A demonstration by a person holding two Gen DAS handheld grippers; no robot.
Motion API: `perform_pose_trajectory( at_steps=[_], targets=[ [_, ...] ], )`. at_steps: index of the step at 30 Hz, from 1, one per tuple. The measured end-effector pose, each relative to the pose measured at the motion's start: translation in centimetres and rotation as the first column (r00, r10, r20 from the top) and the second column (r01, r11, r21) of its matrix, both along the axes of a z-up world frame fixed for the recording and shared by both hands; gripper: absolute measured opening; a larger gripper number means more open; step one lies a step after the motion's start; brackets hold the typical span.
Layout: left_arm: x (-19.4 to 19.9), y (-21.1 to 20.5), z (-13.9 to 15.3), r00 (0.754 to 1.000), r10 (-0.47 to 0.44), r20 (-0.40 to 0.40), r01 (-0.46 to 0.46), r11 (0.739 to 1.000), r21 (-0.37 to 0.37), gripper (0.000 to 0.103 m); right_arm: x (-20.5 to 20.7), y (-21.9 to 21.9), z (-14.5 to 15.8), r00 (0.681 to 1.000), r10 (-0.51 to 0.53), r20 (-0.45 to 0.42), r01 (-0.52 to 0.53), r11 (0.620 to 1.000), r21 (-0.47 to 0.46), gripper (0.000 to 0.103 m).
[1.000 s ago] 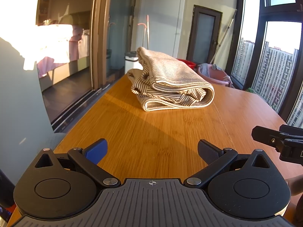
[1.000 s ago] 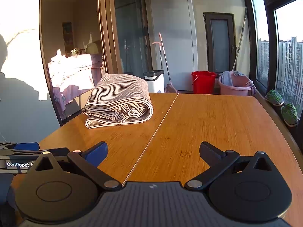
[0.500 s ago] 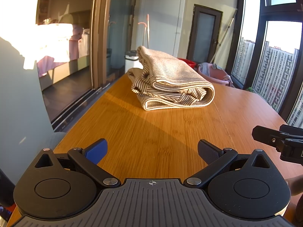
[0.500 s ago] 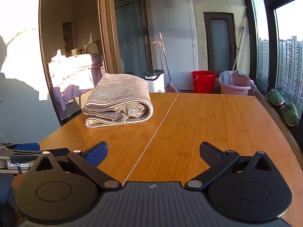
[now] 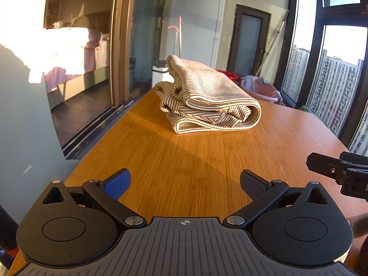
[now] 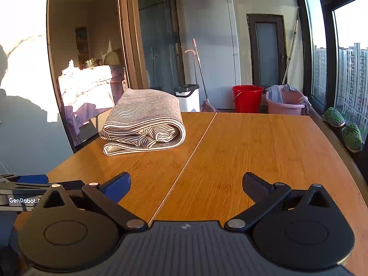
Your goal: Fold clothes
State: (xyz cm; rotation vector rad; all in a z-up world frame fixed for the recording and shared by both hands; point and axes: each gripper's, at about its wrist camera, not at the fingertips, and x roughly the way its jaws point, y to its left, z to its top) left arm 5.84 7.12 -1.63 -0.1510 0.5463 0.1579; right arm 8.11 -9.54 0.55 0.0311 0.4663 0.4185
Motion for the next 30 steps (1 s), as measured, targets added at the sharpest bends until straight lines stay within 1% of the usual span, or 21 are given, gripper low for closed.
perform_pose_trajectory(
  at_steps=[30],
  targets=[
    [0.09,-0.01,0.03,1.000,0.000,-0.008,0.000,1.000,-0.004,0.103,0.07,-0.06,-0.12,1.000,-0.002,-0.012,0.002,1.000,0.006,0.103]
  ],
)
